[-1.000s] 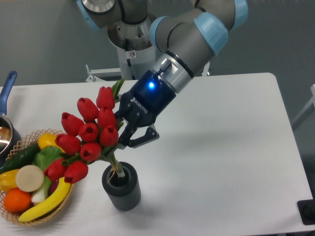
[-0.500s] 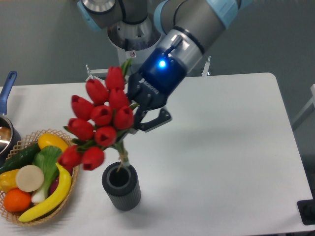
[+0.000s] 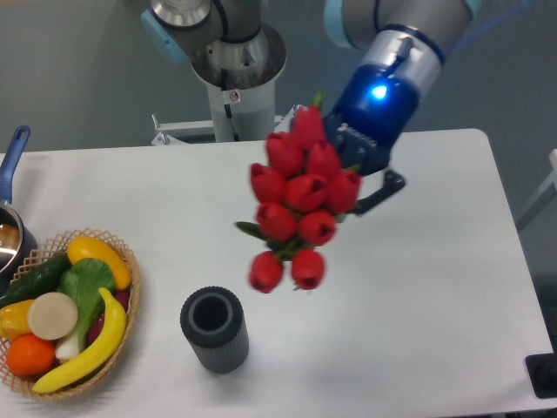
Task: Pick up the flowers from the vase
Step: 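Lift the gripped tulip bunch up and out of the black vase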
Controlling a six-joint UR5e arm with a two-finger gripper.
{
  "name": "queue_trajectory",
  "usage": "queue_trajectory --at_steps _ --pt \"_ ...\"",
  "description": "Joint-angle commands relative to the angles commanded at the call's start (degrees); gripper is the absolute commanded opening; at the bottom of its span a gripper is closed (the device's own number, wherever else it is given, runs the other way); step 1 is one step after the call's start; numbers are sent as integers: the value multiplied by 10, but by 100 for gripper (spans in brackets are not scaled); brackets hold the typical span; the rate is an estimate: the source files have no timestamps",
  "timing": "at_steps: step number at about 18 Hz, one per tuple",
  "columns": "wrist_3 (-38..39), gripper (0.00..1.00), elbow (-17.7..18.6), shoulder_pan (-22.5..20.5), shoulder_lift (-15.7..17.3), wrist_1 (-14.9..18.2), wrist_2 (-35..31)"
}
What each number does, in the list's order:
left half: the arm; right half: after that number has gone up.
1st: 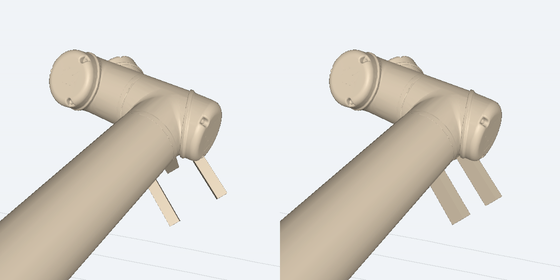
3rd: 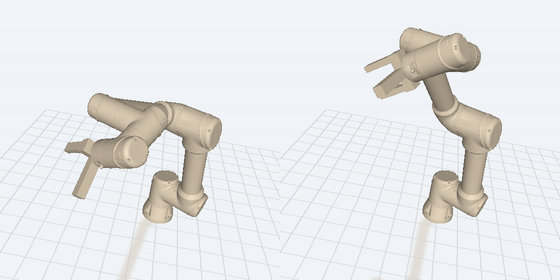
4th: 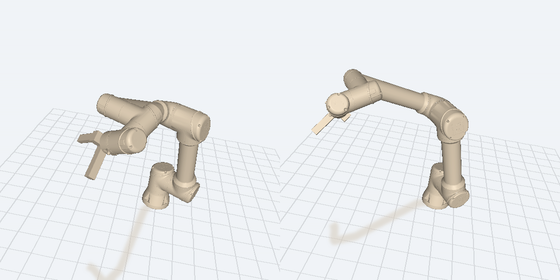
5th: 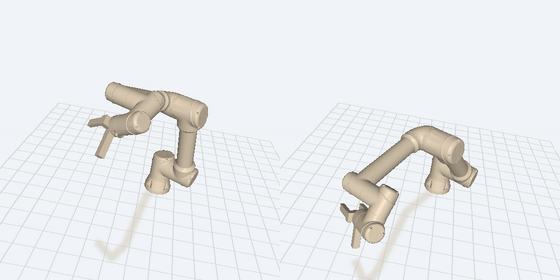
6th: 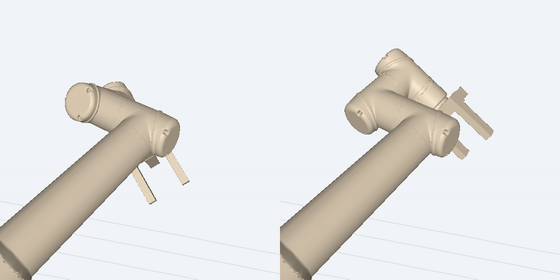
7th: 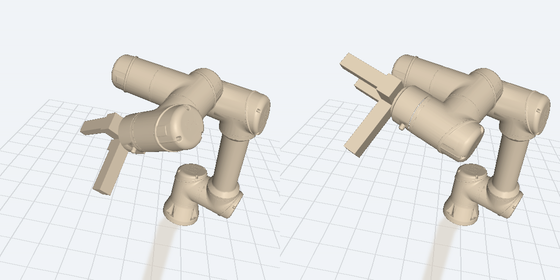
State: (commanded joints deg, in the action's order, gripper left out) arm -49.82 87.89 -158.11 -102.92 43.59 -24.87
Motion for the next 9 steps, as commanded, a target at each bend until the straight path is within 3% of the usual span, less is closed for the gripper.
queue_trajectory --at_steps 9 --pt "-45 40 23 -26 -11 0 2"
